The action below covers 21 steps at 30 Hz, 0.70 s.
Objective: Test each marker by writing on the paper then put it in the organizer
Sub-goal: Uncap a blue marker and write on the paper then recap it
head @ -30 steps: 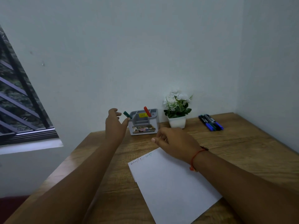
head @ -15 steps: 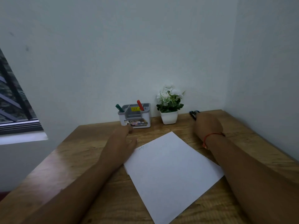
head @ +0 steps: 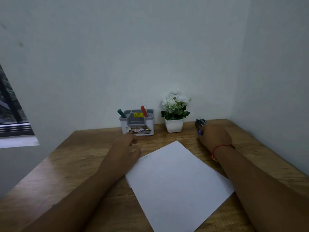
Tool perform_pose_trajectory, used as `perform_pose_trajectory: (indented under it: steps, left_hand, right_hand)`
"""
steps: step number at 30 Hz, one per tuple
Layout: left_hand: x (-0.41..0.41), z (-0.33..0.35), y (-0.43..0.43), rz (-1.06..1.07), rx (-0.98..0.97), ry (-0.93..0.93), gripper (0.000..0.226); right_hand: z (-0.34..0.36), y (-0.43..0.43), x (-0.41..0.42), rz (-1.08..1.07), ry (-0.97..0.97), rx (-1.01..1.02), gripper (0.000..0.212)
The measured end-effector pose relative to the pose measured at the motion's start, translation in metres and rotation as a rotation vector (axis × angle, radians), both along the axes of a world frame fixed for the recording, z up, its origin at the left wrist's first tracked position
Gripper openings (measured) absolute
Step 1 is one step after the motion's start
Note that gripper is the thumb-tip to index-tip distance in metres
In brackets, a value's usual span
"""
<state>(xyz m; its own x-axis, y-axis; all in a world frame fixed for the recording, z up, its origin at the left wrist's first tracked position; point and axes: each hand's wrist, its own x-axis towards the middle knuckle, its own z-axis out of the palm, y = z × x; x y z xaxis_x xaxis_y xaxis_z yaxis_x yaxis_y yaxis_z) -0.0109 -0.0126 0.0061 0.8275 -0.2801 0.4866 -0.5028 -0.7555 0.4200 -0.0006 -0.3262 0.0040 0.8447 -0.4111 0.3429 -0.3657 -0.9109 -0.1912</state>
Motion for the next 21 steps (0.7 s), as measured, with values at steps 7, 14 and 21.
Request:
perform_pose_trajectory:
  steps: [7, 14, 21]
  left_hand:
    - [0.000, 0.002, 0.002, -0.023, -0.044, -0.009, 0.025]
    - [-0.001, 0.002, 0.003, -0.051, -0.085, -0.027, 0.026]
    - [-0.002, 0.003, 0.003, -0.059, -0.129, -0.044, 0.029]
  right_hand:
    - [0.012, 0.014, -0.007, -0.064, 0.029, -0.077, 0.018]
    - [0.019, 0.022, -0.012, 0.097, -0.231, 0.034, 0.016]
    - [0.035, 0.045, -0.024, 0.451, -0.759, 0.601, 0.019]
